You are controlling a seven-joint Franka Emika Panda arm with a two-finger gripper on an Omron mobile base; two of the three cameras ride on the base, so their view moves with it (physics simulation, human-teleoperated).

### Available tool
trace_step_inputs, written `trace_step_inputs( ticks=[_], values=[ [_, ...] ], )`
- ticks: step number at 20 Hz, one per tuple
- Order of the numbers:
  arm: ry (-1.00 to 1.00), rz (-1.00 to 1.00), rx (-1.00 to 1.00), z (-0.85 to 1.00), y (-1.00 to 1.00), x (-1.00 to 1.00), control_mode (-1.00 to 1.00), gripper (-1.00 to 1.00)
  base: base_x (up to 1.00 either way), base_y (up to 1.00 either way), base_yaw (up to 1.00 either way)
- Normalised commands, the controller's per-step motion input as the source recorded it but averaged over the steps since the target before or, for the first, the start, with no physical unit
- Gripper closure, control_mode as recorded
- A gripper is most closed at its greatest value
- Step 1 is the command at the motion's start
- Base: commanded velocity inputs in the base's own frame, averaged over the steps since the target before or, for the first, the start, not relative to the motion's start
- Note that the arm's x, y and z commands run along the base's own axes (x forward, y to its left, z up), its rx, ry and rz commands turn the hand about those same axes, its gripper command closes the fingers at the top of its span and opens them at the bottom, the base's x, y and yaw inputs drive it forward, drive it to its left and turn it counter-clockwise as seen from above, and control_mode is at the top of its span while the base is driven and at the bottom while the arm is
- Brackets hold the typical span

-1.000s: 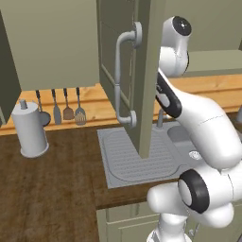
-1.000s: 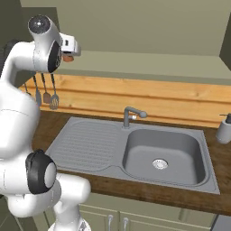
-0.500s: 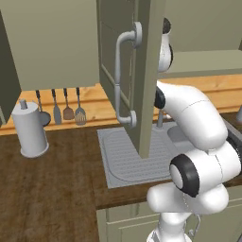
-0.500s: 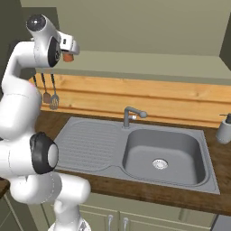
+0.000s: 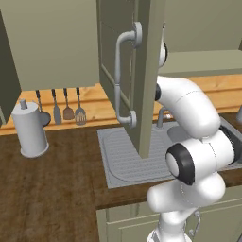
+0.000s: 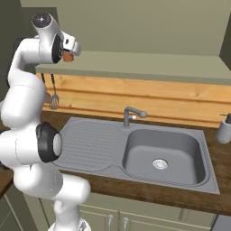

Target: From the different types of pastries on the counter, select a croissant and place it on the cutting board. Then retrieve a jar of jam from the cabinet and place it alongside the croissant on the cutting board.

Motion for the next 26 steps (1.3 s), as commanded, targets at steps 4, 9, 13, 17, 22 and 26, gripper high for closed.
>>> trace_step_inputs(
  ticks=[4,9,13,17,22,26],
  values=[
    [0.00,0.00,0.01,-0.38,0.02,0.28,-1.00,-1.00,0.00,0.00,0.00],
    [0.00,0.00,0.03,-0.28,0.01,0.56,-1.00,-1.00,0.00,0.00,0.00],
    [0.00,0.00,0.07,-0.06,0.11,0.61,-1.00,-1.00,0.00,0.00,0.00],
    [0.00,0.00,0.05,-0.14,0.32,0.25,-1.00,-1.00,0.00,0.00,0.00],
    [0.06,0.00,0.03,-0.24,0.33,0.10,-1.00,1.00,0.00,0.00,0.00],
    [0.06,0.00,0.01,-0.15,0.00,0.01,-1.00,1.00,0.00,0.00,0.00]
  ],
)
